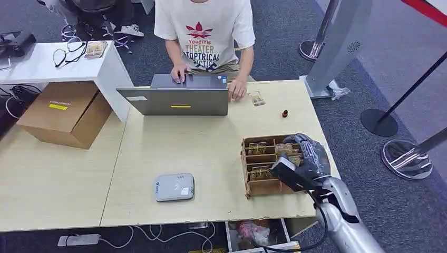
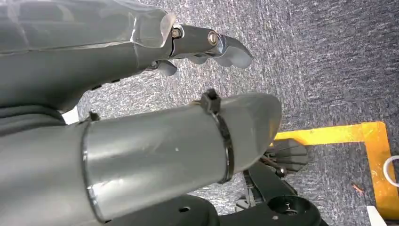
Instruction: Pass the card to the sensor for recognition and then transmit it.
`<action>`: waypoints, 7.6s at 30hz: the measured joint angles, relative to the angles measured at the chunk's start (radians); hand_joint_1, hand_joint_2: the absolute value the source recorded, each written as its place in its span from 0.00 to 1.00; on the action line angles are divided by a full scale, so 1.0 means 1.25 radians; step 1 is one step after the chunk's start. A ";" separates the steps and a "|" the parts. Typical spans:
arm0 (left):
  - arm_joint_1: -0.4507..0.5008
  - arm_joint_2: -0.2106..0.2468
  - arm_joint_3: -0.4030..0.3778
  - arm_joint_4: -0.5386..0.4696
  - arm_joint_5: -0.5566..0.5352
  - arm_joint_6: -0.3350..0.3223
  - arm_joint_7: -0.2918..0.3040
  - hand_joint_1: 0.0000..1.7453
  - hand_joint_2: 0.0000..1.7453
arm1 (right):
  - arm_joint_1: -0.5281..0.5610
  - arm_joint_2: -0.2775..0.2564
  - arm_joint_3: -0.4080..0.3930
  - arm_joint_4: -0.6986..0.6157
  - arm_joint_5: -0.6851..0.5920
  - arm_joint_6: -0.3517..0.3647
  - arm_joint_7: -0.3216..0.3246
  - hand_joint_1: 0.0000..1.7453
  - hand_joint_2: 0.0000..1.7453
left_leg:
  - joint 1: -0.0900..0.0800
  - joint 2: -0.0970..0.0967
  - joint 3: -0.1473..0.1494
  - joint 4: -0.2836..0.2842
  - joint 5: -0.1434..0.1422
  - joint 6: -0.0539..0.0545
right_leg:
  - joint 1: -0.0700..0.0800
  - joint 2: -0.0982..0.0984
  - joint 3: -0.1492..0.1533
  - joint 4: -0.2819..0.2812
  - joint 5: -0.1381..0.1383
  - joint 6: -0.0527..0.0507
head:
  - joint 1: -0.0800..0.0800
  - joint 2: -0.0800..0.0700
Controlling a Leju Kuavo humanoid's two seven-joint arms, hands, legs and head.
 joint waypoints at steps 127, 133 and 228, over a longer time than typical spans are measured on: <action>0.012 0.018 0.041 0.000 0.015 0.006 -0.011 0.00 0.00 | -0.108 -0.061 0.039 0.127 0.012 0.102 0.053 0.75 1.00 | 0.000 0.000 0.001 0.000 0.000 0.000 | 0.000 0.000 0.000 0.000 0.000 0.000 | 0.000 0.000; 0.012 0.018 0.043 0.000 0.015 0.006 -0.011 0.00 0.00 | -0.128 -0.063 0.047 0.144 0.012 0.110 0.048 0.77 1.00 | 0.000 0.000 0.001 0.000 0.000 0.000 | 0.000 0.000 0.000 0.000 0.000 0.000 | 0.000 0.000; 0.012 0.021 0.052 0.001 0.001 0.009 -0.013 0.00 0.00 | -0.168 -0.084 0.054 0.146 0.038 0.142 0.056 0.34 1.00 | 0.000 0.000 0.001 0.000 0.000 0.000 | 0.000 0.000 0.001 0.000 0.000 0.000 | 0.000 0.000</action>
